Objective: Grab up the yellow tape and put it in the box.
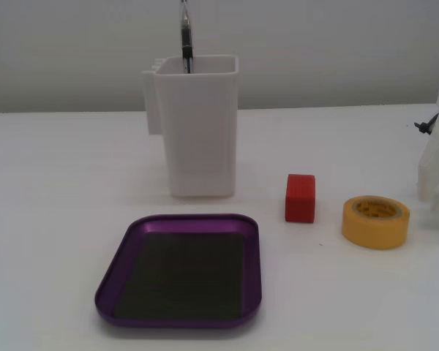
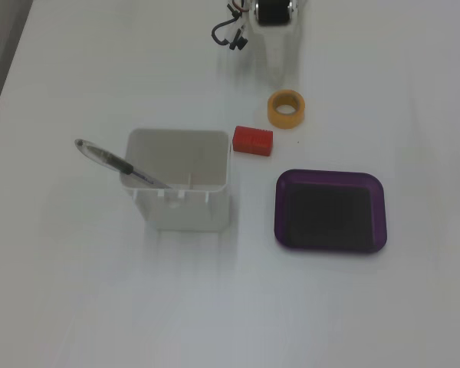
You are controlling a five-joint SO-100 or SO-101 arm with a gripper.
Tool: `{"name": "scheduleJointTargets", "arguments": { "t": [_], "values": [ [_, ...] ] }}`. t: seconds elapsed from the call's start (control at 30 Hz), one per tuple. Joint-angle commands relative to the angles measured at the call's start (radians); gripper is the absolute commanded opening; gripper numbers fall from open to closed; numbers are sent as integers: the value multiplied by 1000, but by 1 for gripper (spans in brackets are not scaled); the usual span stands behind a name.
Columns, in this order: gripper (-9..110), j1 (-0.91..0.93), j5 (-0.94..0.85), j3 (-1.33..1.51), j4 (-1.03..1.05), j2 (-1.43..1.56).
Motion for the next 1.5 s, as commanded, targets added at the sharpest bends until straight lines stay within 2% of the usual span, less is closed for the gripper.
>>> {"name": "scheduleJointTargets", "arguments": {
  "t": [0.0, 0.5, 0.73, 0.83, 0.93, 1.1, 1.3, 1.47],
  "values": [
    [-1, -3, 8, 6, -14, 71],
    [-1, -2, -5, 6, -17, 71],
    [0, 0, -20, -71, -117, 49],
    [5, 14, -112, -123, -150, 20],
    [8, 8, -124, -166, -156, -41],
    [9, 0, -123, -318, -158, -244],
    [9, -15, -123, -603, -107, -692],
    [20, -107, -97, -833, 17, -1075]
  ]
}}
